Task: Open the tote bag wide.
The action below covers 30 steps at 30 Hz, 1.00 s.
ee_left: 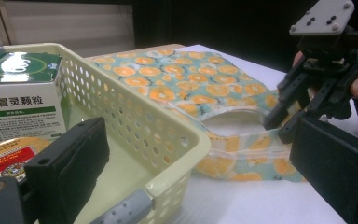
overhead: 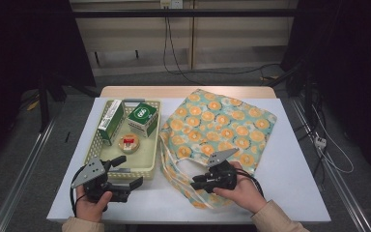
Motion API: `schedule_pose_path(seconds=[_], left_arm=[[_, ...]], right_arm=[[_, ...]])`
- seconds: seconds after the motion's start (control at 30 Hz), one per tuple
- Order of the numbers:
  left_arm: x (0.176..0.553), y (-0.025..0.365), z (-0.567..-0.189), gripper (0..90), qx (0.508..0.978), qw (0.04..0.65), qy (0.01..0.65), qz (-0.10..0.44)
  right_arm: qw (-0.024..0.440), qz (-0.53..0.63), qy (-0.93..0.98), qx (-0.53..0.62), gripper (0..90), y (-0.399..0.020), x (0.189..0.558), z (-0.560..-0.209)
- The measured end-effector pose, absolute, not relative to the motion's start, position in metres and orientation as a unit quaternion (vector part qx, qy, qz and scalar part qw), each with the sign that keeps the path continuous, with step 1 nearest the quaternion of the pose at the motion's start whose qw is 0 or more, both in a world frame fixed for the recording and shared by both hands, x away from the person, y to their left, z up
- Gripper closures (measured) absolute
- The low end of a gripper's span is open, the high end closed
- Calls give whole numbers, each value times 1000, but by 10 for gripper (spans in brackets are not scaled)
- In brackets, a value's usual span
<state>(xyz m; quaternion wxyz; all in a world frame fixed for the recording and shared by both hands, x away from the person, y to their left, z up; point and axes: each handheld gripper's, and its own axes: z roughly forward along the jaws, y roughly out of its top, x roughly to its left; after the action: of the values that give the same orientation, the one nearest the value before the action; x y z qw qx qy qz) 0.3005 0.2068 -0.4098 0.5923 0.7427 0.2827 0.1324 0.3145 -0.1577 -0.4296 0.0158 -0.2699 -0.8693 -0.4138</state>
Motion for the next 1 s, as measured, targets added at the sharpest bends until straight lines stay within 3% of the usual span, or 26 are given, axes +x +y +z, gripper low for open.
schedule_pose_path(seconds=[0.1, 0.37, 0.57, 0.67, 1.0], left_arm=[[301, 207, -410, 43, 742, 592, 284, 132], [301, 209, -410, 43, 740, 594, 286, 135], [301, 210, -409, 43, 738, 595, 287, 135], [301, 211, -410, 43, 737, 596, 289, 134], [302, 212, -411, 43, 737, 596, 291, 132]], right_arm=[[9, -419, -867, -271, 899, -157, 313, -430], [-20, -443, -848, -291, 900, -171, 328, -418], [-36, -457, -827, -326, 900, -199, 367, -390], [-66, -444, -828, -336, 900, -213, 386, -380], [-78, -449, -795, -399, 900, -253, 432, -387]])
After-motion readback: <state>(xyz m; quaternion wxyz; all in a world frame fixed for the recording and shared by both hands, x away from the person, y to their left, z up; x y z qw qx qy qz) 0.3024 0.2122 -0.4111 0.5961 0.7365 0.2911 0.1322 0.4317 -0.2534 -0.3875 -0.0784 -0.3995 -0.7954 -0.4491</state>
